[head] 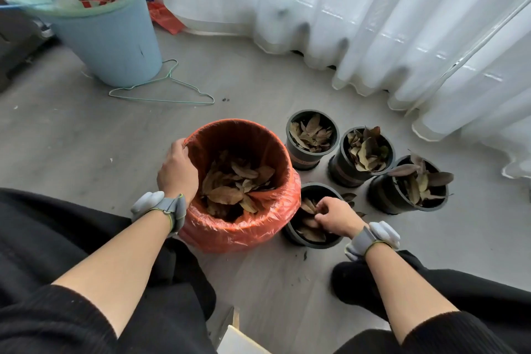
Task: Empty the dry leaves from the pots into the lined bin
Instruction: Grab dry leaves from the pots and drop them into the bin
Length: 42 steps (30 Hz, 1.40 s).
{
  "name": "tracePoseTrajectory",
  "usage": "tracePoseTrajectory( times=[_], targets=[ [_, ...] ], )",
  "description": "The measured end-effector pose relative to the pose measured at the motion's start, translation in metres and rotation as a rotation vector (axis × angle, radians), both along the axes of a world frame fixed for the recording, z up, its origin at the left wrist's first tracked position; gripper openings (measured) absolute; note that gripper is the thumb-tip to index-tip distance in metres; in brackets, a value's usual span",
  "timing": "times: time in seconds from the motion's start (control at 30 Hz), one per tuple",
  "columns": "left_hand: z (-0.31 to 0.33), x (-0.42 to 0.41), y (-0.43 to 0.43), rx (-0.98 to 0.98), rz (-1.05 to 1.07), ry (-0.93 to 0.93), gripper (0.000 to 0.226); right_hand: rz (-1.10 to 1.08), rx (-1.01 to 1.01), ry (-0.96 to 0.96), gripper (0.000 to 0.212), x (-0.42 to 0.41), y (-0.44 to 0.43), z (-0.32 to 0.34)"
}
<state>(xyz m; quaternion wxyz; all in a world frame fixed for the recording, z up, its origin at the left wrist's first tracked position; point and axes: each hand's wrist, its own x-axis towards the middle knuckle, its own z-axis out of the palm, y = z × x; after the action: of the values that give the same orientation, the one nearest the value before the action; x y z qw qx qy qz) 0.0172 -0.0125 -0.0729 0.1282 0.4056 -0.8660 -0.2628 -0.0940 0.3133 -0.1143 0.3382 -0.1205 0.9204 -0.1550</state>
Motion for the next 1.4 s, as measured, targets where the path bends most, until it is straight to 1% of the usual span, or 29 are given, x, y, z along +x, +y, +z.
tracePoseTrajectory(
  times=[0.07,0.17,0.4,0.5,0.57,0.7,0.83,0.87,0.93,0.97,1.0,1.1,1.13,1.2,1.3,1.4],
  targets=[
    [0.001,0.000,0.000,0.006,-0.007,-0.005,0.029,-0.068,-0.048,-0.034,0.011,0.000,0.006,0.007],
    [0.003,0.000,0.001,0.019,-0.018,-0.011,0.030,-0.092,-0.078,-0.043,0.010,-0.001,0.015,0.017],
    [0.009,0.000,0.003,0.024,-0.039,-0.022,0.030,-0.194,-0.191,-0.159,0.013,-0.003,0.022,0.036],
    [0.009,0.001,0.003,0.017,-0.037,-0.022,0.030,-0.254,-0.234,-0.200,0.009,-0.004,0.024,0.041],
    [0.007,0.002,0.002,0.012,-0.033,-0.028,0.030,-0.311,-0.253,-0.273,0.009,-0.005,0.026,0.045],
    [0.006,0.001,0.003,0.006,-0.032,-0.036,0.029,-0.418,-0.367,-0.506,0.012,-0.013,0.038,0.057],
    [0.007,0.000,0.004,0.001,-0.033,-0.032,0.029,-0.451,-0.546,-0.632,0.016,-0.029,0.052,0.078],
    [0.007,0.000,0.004,0.000,-0.033,-0.030,0.029,-0.447,-0.607,-0.664,0.019,-0.033,0.052,0.085],
    [0.006,0.001,0.004,0.000,-0.031,-0.025,0.029,-0.408,-0.731,-0.717,0.033,-0.039,0.046,0.099],
    [0.007,0.001,0.005,0.001,-0.032,-0.024,0.029,-0.381,-0.773,-0.724,0.038,-0.041,0.041,0.108],
    [0.007,0.002,0.005,0.002,-0.030,-0.023,0.029,-0.346,-0.798,-0.722,0.039,-0.042,0.032,0.117],
    [0.007,0.002,0.005,0.009,-0.027,-0.019,0.029,-0.264,-0.823,-0.668,0.021,-0.039,-0.005,0.138],
    [0.008,0.002,0.005,0.012,-0.029,-0.019,0.029,-0.245,-0.819,-0.625,0.016,-0.035,-0.019,0.143],
    [0.008,0.002,0.006,0.020,-0.033,-0.019,0.029,-0.197,-0.777,-0.508,0.013,-0.024,-0.045,0.149],
    [0.009,0.002,0.005,0.022,-0.033,-0.021,0.029,-0.116,-0.731,-0.381,0.015,-0.007,-0.076,0.151],
    [0.008,0.002,0.004,0.032,-0.033,-0.017,0.030,-0.093,-0.760,-0.373,0.026,0.001,-0.088,0.150]
  ],
)
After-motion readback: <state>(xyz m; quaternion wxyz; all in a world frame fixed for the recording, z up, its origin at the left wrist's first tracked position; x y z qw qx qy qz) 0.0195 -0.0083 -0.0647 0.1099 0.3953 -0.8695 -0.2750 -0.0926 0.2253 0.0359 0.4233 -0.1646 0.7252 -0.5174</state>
